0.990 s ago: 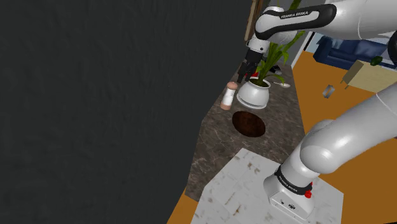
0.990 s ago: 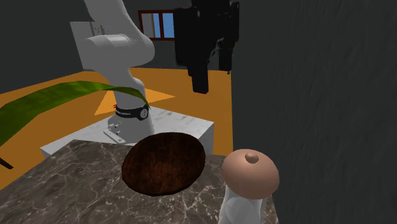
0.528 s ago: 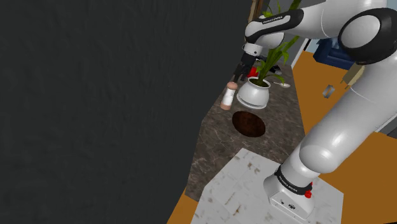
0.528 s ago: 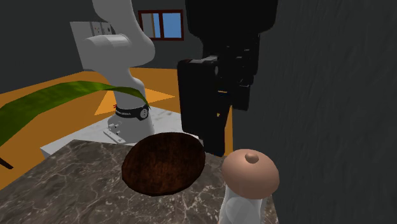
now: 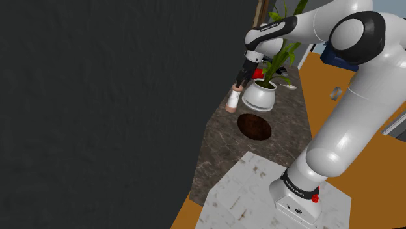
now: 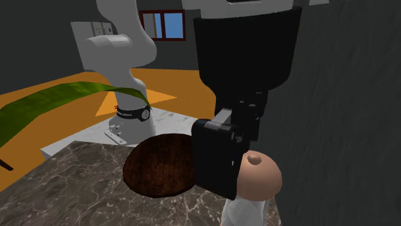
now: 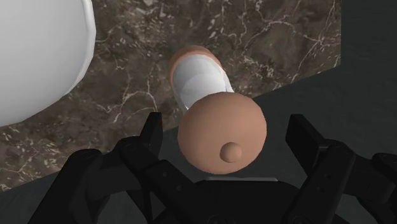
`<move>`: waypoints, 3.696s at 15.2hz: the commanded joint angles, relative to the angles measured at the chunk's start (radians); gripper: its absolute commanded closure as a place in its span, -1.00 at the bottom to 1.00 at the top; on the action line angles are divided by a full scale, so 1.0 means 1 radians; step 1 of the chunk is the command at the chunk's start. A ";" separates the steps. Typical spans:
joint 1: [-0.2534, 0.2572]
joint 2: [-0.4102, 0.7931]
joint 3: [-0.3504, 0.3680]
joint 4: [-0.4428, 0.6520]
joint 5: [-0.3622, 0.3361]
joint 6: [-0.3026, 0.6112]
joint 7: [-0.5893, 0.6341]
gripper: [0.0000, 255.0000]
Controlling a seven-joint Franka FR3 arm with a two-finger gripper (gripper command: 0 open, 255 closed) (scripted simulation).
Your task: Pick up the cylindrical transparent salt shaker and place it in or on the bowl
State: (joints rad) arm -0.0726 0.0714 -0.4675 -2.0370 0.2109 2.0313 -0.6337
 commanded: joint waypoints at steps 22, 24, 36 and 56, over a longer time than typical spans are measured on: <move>0.003 -0.005 0.002 -0.001 -0.002 -0.002 0.007 1.00; 0.004 -0.015 0.002 0.015 -0.010 -0.026 0.015 1.00; 0.006 -0.062 0.001 0.127 -0.043 -0.175 0.055 1.00; -0.051 -0.653 0.095 -0.187 -0.250 -0.399 0.209 1.00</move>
State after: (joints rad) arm -0.1151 -0.5410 -0.3804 -2.1977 -0.0301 1.6454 -0.4313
